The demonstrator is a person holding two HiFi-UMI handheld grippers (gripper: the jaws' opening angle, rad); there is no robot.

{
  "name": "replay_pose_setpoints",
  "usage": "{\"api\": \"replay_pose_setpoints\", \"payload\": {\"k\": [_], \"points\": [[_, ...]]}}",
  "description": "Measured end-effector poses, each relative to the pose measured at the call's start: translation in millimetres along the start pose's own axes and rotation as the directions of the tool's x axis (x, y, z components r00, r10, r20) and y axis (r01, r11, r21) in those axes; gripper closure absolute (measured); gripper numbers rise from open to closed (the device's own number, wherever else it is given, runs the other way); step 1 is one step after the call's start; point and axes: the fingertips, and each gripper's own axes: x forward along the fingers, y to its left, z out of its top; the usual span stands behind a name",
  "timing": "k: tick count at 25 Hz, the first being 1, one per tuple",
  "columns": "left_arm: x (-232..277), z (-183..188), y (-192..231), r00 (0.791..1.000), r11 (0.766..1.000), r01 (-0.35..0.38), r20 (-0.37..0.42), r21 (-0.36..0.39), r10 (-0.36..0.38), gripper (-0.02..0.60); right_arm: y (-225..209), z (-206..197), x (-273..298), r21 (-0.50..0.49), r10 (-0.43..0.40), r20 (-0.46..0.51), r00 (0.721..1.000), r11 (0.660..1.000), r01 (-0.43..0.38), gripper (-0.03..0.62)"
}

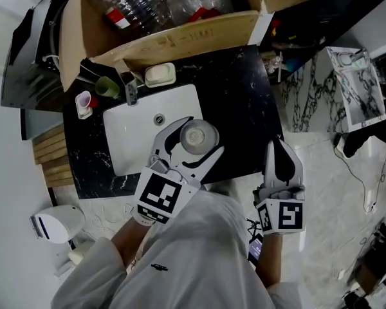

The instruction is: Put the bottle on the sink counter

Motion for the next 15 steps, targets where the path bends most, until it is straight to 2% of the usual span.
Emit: {"api": "replay_pose_setpoints", "payload": {"k": [15], "points": [[60, 12, 36, 0.997, 0.997, 0.066, -0.031, 0.028, -0.065, 0.244, -15, 6, 69, 0.010, 0.001, -0.003, 1.000, 1.000, -0.001, 0.583]]}}
